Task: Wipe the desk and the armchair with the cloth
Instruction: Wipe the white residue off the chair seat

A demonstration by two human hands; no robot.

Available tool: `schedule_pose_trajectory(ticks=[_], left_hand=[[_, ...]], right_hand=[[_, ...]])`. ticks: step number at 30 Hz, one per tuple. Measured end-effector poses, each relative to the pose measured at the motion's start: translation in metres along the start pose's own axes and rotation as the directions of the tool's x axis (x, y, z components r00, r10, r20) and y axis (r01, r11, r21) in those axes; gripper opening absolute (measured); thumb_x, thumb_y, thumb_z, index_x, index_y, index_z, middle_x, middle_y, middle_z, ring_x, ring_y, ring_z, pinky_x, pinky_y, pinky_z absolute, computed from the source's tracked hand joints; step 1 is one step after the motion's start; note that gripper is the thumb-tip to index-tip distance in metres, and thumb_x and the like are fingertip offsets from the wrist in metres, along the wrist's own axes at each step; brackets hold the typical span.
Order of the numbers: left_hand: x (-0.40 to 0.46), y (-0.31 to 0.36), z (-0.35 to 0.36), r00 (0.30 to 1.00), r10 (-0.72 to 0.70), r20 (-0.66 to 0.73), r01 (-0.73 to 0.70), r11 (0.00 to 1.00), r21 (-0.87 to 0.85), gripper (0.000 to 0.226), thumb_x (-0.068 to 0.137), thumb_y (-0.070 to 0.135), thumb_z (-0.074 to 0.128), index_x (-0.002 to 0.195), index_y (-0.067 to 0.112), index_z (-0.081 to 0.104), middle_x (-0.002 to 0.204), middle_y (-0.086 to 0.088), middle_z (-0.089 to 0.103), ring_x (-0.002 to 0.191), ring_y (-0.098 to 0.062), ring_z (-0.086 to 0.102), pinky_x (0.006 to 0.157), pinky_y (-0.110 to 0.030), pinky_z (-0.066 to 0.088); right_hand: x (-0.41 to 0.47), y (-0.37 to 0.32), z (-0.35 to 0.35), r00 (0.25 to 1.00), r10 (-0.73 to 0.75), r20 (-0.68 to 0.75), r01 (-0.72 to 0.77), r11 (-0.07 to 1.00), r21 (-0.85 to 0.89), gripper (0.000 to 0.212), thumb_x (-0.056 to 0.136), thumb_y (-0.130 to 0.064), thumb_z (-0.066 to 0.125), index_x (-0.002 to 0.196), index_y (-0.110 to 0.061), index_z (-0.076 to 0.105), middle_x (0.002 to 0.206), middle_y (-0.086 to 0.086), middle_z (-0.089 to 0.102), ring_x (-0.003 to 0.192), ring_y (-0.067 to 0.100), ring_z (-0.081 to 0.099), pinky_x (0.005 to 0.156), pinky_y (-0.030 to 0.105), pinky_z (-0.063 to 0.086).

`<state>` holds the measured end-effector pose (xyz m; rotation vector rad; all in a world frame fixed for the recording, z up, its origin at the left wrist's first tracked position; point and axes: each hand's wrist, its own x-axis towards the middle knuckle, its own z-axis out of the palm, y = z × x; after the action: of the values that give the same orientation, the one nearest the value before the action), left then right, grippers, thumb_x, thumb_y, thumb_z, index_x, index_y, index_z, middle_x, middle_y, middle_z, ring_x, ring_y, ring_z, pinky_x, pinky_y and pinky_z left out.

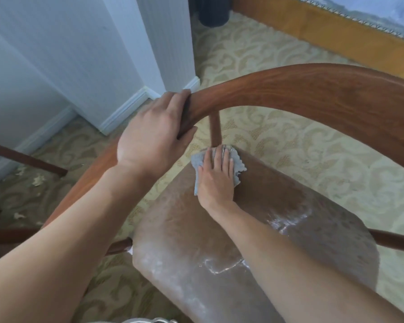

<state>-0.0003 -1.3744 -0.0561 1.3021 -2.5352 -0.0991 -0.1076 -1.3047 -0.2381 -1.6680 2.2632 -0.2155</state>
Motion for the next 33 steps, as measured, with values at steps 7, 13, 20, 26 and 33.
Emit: schedule_pose_trajectory(ticks=[7,13,20,26,33], left_hand=[[0.001,-0.001,-0.001,1.000,-0.004,0.010,0.004,1.000,-0.013,0.059,0.095,0.037,0.065,0.147,0.018,0.043,0.128,-0.003,0.060,0.109,-0.032,0.062,0.084,-0.042,0.048],[0.002,-0.001,0.000,1.000,0.003,0.025,-0.002,1.000,-0.028,0.060,0.095,0.039,0.064,0.148,0.019,0.043,0.129,-0.002,0.061,0.108,-0.030,0.062,0.086,-0.043,0.050],[0.001,-0.001,-0.001,1.000,-0.006,0.027,0.007,1.000,-0.018,0.061,0.095,0.039,0.064,0.149,0.019,0.042,0.131,-0.001,0.060,0.109,-0.031,0.062,0.086,-0.043,0.050],[0.002,0.000,0.000,1.000,-0.006,0.022,0.007,1.000,-0.005,0.061,0.096,0.038,0.064,0.149,0.019,0.042,0.130,-0.002,0.060,0.109,-0.030,0.062,0.087,-0.042,0.050],[0.000,0.000,-0.002,0.999,-0.010,0.034,0.010,1.000,-0.002,0.061,0.097,0.041,0.061,0.150,0.020,0.039,0.131,-0.001,0.059,0.107,-0.030,0.063,0.086,-0.044,0.052]], right_hand=[[-0.135,-0.107,0.056,0.865,-0.467,0.184,0.452,0.884,0.120,0.063,0.097,-0.020,0.031,0.158,-0.004,0.027,0.168,0.011,0.022,0.157,0.034,0.008,0.126,0.048,0.013],[-0.152,-0.069,0.046,0.782,-0.563,0.267,0.568,0.820,0.066,0.069,0.094,-0.026,0.019,0.162,-0.014,0.013,0.170,0.004,0.014,0.157,0.022,0.006,0.127,0.042,0.011],[-0.026,0.039,-0.012,0.998,-0.055,0.008,0.056,0.983,-0.175,0.083,0.094,-0.010,0.039,0.158,-0.007,-0.013,0.166,0.014,-0.017,0.156,0.032,-0.012,0.127,0.049,0.001],[-0.019,0.043,-0.022,0.993,0.115,-0.005,-0.115,0.993,0.025,0.073,0.100,-0.008,0.042,0.161,-0.006,0.002,0.170,0.014,-0.004,0.157,0.030,-0.005,0.128,0.047,0.005],[-0.187,-0.059,0.051,0.905,-0.410,0.109,0.400,0.911,0.104,0.069,0.086,-0.020,0.038,0.154,-0.014,0.041,0.165,0.002,0.032,0.150,0.024,0.034,0.119,0.041,0.026]])
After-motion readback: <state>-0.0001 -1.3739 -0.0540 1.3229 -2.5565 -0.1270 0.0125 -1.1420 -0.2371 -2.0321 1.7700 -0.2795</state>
